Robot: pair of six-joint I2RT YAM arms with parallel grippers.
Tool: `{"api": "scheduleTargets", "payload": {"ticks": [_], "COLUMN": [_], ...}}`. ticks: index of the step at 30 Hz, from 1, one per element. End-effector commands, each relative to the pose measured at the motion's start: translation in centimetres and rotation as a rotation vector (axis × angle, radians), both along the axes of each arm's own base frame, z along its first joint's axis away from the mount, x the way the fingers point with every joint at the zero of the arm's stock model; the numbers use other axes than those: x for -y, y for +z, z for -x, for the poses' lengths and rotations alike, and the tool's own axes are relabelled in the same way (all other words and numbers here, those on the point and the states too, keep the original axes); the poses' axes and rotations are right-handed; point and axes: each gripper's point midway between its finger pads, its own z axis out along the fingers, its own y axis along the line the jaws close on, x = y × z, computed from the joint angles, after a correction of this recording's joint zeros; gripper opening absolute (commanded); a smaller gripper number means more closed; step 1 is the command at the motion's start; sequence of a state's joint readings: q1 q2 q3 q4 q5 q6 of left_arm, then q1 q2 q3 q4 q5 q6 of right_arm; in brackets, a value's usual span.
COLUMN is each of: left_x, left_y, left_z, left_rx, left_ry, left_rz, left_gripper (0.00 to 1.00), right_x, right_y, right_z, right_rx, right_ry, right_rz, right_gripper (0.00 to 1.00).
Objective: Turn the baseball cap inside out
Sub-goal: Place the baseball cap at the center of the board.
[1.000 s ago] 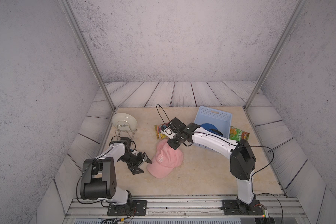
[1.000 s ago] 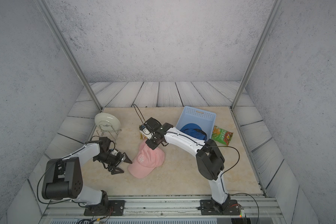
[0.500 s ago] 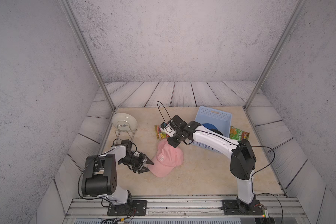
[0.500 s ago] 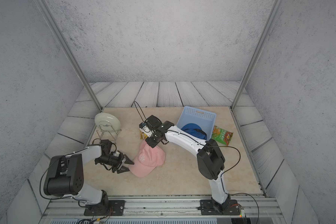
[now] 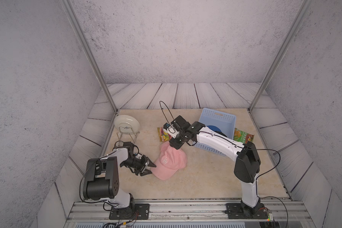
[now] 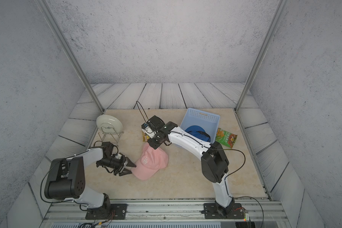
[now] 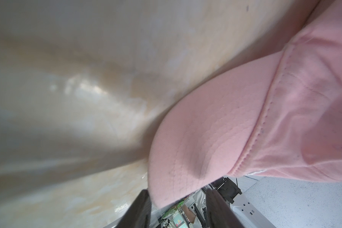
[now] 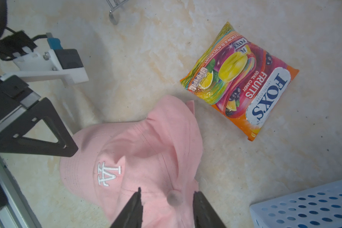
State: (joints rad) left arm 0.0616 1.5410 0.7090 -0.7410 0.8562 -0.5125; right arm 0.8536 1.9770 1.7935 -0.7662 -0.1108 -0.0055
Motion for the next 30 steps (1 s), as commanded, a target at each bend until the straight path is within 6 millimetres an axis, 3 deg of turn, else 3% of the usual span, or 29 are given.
{"api": "scheduleTargets", "payload": {"ticks": [1, 9, 14, 19, 25, 30], "left_x": [-0.4, -0.4, -0.5, -0.7, -0.1, 0.0], "left_y": [0.3, 0.2, 0.2, 1.2, 4.5, 5.7], "left_z": [-0.2, -0.1, -0.2, -0.8, -3.7, -5.0], "left_rx": [0.005, -0.001, 0.004, 0.056, 0.25, 0.329], "left_ry": [-0.003, -0.002, -0.001, 0.006, 0.007, -0.002], "left_rz": [-0.008, -0.008, -0.009, -0.019, 0.051, 0.059], "left_gripper": [0.5, 0.5, 0.46, 0.25, 0.07, 0.0], "right_x": [0.5, 0.5, 0.3, -0.1, 0.5, 2.3], "right_y": [-2.7, -4.2, -4.4, -2.6, 0.8, 1.1], "right_z": [0.2, 0.3, 0.4, -0.1, -2.1, -3.0], "right_rx": [-0.068, -0.114, -0.126, -0.089, 0.042, 0.096], "right_ry": [-0.016, -0.02, -0.009, -0.003, -0.051, -0.105], "right_rz": [0.038, 0.048, 0.042, 0.012, 0.006, 0.079], "right_gripper": [0.43, 0.38, 0.25, 0.06, 0.05, 0.05]}}
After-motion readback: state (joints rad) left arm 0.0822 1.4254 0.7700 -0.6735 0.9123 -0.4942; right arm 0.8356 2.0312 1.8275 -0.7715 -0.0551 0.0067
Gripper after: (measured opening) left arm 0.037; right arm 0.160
